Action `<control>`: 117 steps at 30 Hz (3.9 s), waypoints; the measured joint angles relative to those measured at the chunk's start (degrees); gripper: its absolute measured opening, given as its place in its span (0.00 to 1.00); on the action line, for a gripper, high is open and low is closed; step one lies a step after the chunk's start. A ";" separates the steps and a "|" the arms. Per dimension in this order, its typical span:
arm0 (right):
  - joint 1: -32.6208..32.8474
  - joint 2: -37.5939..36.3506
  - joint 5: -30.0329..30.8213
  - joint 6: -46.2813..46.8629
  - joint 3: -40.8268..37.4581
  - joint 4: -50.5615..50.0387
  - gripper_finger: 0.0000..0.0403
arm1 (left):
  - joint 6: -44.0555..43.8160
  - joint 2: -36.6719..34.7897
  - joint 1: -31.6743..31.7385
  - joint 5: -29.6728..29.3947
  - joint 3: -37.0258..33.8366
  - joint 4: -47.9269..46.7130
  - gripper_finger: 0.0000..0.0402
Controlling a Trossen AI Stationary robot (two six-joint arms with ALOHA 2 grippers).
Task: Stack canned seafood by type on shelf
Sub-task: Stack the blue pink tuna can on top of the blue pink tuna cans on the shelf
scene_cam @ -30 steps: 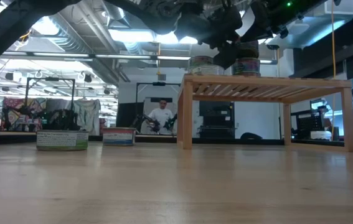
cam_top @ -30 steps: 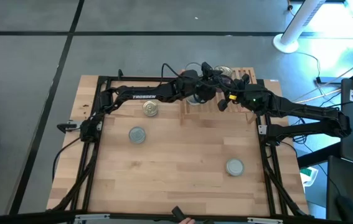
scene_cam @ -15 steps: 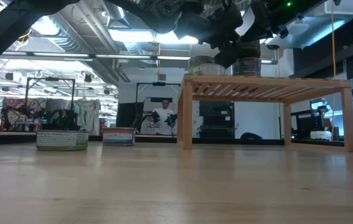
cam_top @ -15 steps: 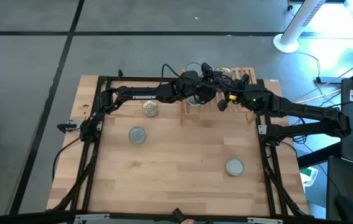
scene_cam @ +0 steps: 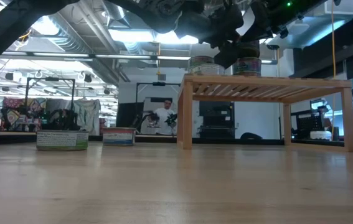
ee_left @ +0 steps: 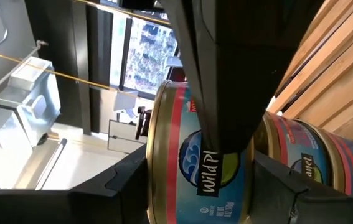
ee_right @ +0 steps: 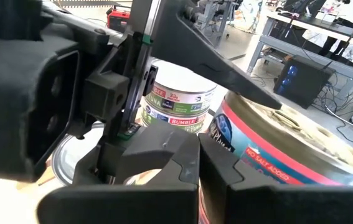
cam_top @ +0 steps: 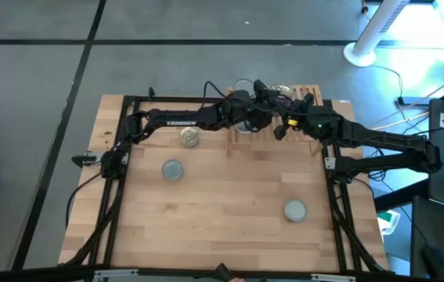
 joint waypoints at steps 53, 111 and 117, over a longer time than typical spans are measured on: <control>0.00 0.00 -0.02 0.00 0.00 -0.05 0.01 | 4.56 0.07 -0.22 -0.11 5.49 -10.43 0.52; 0.10 0.00 -0.02 0.02 0.00 -0.63 0.01 | 1.58 0.07 -1.05 -4.00 5.51 -9.38 0.52; 0.10 0.00 -0.02 0.01 0.00 -0.63 0.01 | 1.61 0.07 -1.05 -4.00 5.51 -9.40 0.52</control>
